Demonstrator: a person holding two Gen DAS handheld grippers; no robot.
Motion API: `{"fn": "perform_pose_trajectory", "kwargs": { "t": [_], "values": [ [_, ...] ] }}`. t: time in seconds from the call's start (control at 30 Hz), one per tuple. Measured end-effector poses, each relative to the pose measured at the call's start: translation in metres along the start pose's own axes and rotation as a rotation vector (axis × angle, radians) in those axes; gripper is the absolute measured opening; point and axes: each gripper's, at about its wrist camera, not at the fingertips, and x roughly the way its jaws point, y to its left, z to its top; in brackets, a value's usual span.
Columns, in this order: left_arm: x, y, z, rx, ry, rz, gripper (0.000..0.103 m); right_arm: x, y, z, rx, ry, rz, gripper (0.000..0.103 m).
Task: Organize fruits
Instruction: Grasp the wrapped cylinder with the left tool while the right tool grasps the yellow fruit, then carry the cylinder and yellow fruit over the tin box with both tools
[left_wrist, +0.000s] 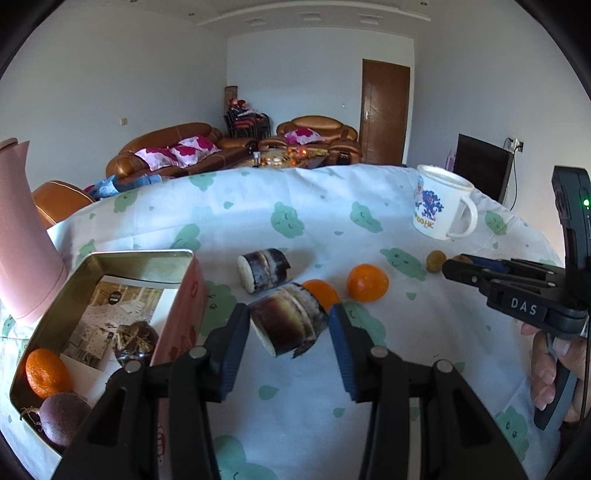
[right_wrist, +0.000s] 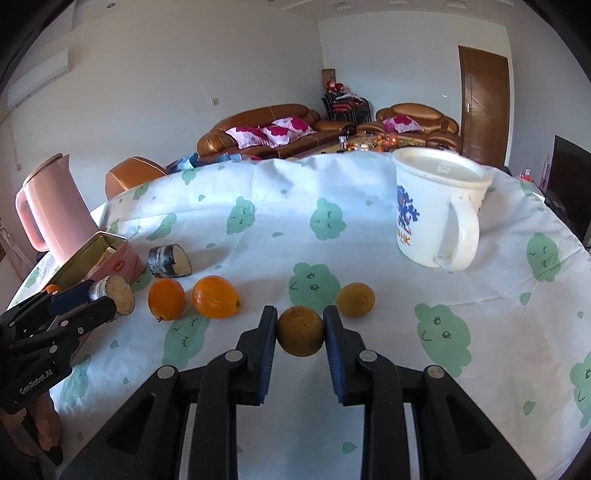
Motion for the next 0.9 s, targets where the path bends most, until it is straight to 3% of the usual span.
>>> {"fn": "perform_pose_trajectory", "kwargs": {
  "t": [0.9],
  "values": [
    [-0.029,0.0,-0.008,-0.02,-0.109,0.084,0.046,-0.029,0.004,-0.002,-0.021,-0.145,-0.01,0.027]
  ]
}}
